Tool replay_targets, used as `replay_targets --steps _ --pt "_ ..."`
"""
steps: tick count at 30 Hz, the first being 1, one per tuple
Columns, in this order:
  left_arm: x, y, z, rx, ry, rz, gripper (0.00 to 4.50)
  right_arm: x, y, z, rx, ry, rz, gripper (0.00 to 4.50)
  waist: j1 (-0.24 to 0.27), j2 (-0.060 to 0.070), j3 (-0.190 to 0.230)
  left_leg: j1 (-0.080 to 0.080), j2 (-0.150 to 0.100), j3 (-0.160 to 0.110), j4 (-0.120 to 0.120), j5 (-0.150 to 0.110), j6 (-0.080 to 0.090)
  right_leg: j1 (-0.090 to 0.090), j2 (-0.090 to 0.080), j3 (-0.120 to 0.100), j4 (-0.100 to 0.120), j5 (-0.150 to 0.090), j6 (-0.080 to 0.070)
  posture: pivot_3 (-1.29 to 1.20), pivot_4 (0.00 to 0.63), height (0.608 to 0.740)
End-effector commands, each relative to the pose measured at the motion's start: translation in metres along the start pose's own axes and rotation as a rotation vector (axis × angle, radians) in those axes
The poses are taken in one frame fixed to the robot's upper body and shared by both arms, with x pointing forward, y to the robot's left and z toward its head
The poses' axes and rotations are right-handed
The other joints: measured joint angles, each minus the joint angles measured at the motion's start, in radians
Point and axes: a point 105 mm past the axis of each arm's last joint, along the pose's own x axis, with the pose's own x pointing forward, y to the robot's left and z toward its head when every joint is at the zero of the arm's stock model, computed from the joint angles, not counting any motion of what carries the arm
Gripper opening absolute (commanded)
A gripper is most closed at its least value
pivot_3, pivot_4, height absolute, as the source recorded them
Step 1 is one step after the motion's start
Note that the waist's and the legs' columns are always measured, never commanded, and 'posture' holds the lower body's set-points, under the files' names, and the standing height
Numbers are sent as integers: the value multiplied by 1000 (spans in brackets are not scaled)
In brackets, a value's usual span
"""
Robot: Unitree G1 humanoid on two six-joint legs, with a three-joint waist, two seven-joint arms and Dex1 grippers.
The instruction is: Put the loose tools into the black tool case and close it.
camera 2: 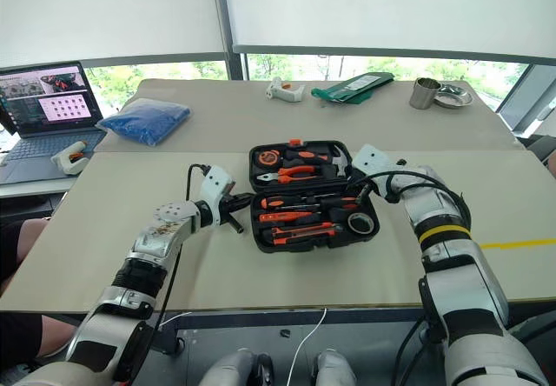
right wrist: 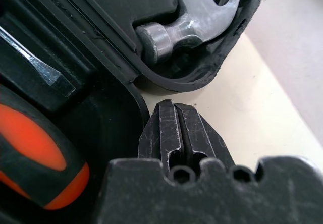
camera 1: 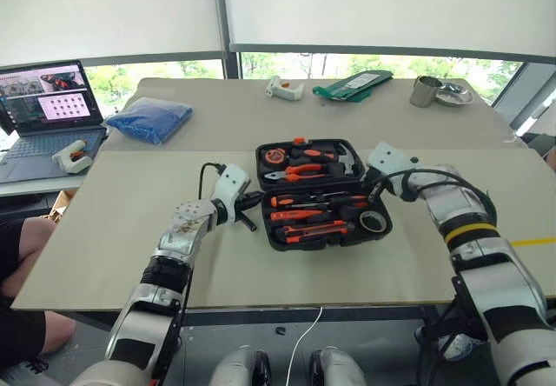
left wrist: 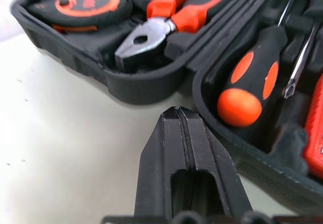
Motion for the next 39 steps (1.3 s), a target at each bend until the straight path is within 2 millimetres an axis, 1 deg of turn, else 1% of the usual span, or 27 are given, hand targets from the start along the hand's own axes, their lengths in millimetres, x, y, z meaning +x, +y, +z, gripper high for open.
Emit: replay_targets --steps 1,3,6,10,14,16,17,20,24,26,27,29,30,32,33,34,35,36,38,39 --pt "6 -10 24 73 -57 -85 20 -4 26 16 58 -85 220 39 0 0 0 0 0 0 0 0 0 0 0 0 0 0 0 0 150 740" --pt "2 -13 24 81 -57 -123 20 -12 31 18 90 -96 276 39 -3 0 0 0 1 0 0 0 0 0 0 0 0 0 0 0 150 740" --pt "-8 -18 18 115 -35 -174 20 -33 43 14 99 -98 362 39 -1 0 0 0 1 0 0 0 1 -1 -3 0 1 -1 -2 0 150 740" --pt "-24 -28 14 137 -12 -234 20 -51 48 5 124 -85 344 39 0 0 0 0 0 0 -1 0 0 -2 -6 1 1 -2 -3 0 150 740" --pt "-37 -33 9 131 3 -238 20 -67 54 -2 159 -85 306 39 4 0 0 0 0 -2 -1 0 0 -2 -8 2 1 -2 -4 0 150 740" --pt "-41 -35 7 132 11 -236 20 -71 56 -6 173 -83 288 39 5 0 0 0 0 -3 -1 -1 -1 -2 -9 2 1 -2 -4 0 150 740" --pt "-43 -36 6 133 14 -235 20 -73 56 -10 186 -82 273 39 5 0 0 0 0 -3 -1 -1 -1 -2 -9 2 1 -2 -4 0 150 740" --pt "-49 -26 8 130 2 -154 20 -78 53 -21 184 -61 213 39 10 0 0 0 0 -4 -1 -1 -1 -2 -9 2 1 -2 -4 0 150 740" --pt "-60 -17 14 117 -14 -138 20 -88 43 -16 212 -129 136 39 14 0 0 0 0 -5 0 0 -2 -2 -9 2 1 -1 -3 0 150 740" --pt "-73 -15 14 27 7 -178 20 -101 37 -21 251 -113 126 39 14 0 0 0 0 -5 0 0 -2 -2 -8 3 2 -1 -3 0 150 740" --pt "-80 -14 12 3 34 -193 260 -107 36 -25 265 -95 127 306 14 0 0 0 0 -5 0 0 -2 -2 -8 3 2 -1 -3 0 150 740" --pt "-91 -6 11 13 68 -169 718 -118 36 -29 296 -72 136 814 14 0 0 0 0 -5 0 0 -2 -2 -8 3 2 -1 -4 0 150 740" --pt "-95 -2 12 7 68 -151 1018 -123 37 -30 320 -63 150 1106 16 0 0 0 1 -5 0 0 -2 -2 -8 2 2 -2 -4 0 150 740" --pt "-104 8 13 -62 106 -111 1824 -131 31 -23 344 -103 115 1858 19 0 0 0 0 -5 0 0 -2 -2 -8 2 2 -2 -5 0 150 740" --pt "-108 11 16 -100 119 -107 2188 -133 23 -17 402 -144 78 2172 20 0 0 0 1 -6 0 0 -2 -2 -8 2 2 -2 -5 0 150 740" --pt "-110 12 20 -136 126 -110 2572 -135 16 -12 475 -181 48 2514 19 -1 0 0 1 -6 0 0 -2 -2 -8 2 1 -2 -4 0 150 740" --pt "-111 17 23 -166 152 -90 2976 -134 8 -13 555 -140 -4 2876 19 -1 0 0 1 -6 1 0 -2 -2 -7 2 2 -3 -2 0 150 740" --pt "-111 21 25 -188 184 -65 3283 -133 6 -16 601 -72 -22 3173 19 -1 1 0 1 -6 1 0 -2 -2 -7 3 2 -4 2 0 150 740" --pt "-108 31 27 -274 257 -13 4058 -129 7 -10 652 9 4 3929 23 -1 1 0 1 -6 1 1 -3 -3 -8 3 3 -4 3 0 150 740" --pt "-106 33 24 -311 323 9 4432 -127 12 -3 696 24 59 4395 25 -1 1 0 1 -6 2 2 -4 -4 -8 3 3 -4 2 0 150 740"
